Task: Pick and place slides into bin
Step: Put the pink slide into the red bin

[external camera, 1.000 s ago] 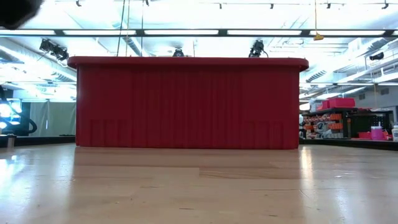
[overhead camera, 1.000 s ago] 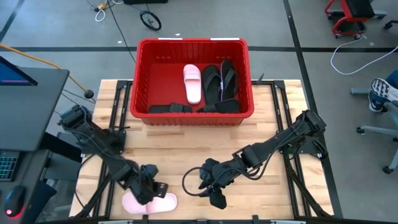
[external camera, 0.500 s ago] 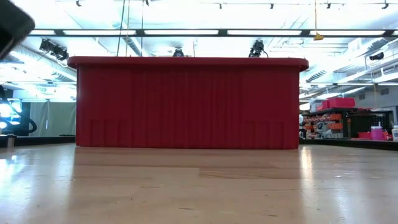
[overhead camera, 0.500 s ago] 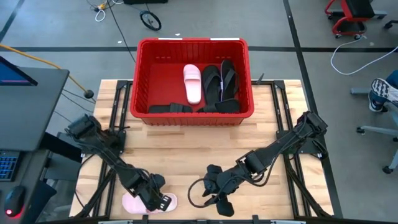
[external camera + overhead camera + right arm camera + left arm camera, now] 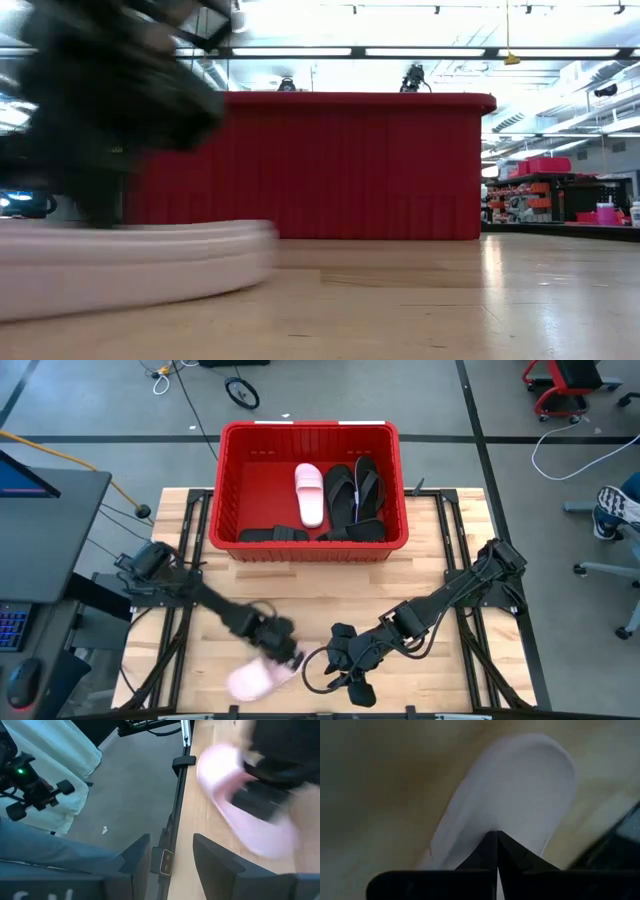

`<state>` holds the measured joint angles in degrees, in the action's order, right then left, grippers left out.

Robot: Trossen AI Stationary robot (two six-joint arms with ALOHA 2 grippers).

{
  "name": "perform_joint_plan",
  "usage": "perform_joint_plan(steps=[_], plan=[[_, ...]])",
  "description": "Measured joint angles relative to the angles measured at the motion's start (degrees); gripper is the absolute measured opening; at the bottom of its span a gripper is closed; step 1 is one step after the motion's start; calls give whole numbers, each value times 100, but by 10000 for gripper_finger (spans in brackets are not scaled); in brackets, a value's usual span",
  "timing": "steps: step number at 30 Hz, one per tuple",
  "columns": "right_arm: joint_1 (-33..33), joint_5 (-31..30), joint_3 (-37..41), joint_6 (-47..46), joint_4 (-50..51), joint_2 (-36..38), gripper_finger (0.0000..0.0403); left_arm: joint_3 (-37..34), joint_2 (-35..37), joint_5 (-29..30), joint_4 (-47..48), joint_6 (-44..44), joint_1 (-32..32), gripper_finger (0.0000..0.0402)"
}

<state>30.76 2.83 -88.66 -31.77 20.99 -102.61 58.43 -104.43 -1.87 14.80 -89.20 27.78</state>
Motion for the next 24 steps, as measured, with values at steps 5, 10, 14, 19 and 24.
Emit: perform_joint_plan(steps=[5,10,14,19,24], plan=[[0,-9,0,-7,-1,0,153,-21,-16,135,-316,816,-737,9],[12,-320,0,-11,0,0,153,-30,20,83,-435,1334,-1291,4],[11,-371,0,80,209,0,153,0,243,3,-524,1649,-1482,8],[17,-999,19,-198,1148,-30,153,267,557,-42,-474,1967,-1579,4],[22,-1756,551,191,754,-52,153,693,729,-101,-430,2094,-1551,13]])
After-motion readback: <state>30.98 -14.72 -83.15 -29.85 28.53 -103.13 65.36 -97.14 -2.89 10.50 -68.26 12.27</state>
